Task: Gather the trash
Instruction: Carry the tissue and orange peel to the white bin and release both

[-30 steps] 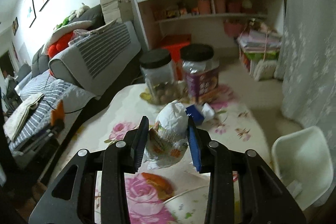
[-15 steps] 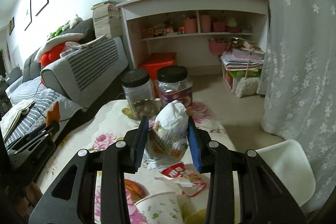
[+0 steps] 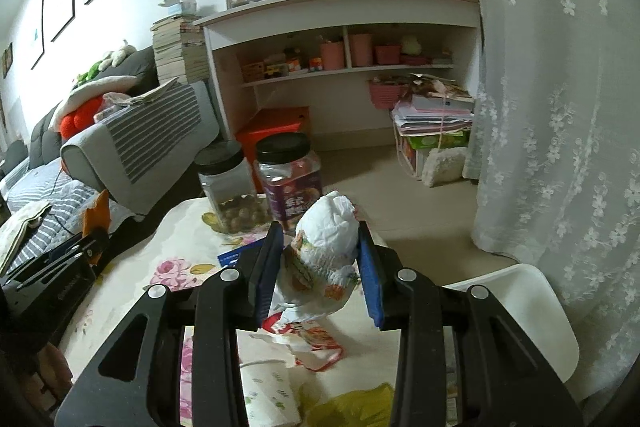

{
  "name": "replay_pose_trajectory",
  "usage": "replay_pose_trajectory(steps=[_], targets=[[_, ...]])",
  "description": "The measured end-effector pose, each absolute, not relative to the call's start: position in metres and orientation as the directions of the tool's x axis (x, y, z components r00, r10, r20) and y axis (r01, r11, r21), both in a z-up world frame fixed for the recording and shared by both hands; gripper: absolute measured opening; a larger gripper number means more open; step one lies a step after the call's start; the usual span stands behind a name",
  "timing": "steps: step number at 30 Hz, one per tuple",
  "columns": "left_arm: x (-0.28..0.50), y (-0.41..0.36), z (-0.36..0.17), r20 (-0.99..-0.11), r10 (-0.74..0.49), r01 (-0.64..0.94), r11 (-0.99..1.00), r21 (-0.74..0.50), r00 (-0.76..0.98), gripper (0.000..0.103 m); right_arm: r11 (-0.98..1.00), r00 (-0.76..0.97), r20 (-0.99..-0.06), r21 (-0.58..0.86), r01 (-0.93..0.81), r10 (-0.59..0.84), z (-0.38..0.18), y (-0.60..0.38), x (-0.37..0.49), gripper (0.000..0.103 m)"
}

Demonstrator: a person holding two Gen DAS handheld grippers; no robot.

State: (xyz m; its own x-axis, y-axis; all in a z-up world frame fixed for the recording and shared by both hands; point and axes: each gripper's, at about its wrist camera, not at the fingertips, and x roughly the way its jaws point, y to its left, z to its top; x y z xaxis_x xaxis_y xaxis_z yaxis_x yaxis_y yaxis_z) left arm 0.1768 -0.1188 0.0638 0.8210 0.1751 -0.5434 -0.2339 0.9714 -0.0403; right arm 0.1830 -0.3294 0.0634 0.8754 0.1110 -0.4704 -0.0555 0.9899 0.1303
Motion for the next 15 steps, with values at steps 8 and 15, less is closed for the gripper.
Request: replay_pose_trajectory(steps=[8, 15], targets=[[0.18, -0.152, 0.069, -0.537, 0.142, -0.183, 0.983, -0.024, 0.831, 0.029, 0.99, 0.882, -0.464, 0.142, -0.017, 0.082, 0.065, -0.357, 0.179, 0.035], [0.183, -0.184, 0.068, -0.549, 0.102, -0.134, 0.991, -0.019, 0.829, 0.029, 0.986, 0.879, -0.475, 0.161, 0.046, 0.037, 0.062, -0.394, 0.175, 0.035]])
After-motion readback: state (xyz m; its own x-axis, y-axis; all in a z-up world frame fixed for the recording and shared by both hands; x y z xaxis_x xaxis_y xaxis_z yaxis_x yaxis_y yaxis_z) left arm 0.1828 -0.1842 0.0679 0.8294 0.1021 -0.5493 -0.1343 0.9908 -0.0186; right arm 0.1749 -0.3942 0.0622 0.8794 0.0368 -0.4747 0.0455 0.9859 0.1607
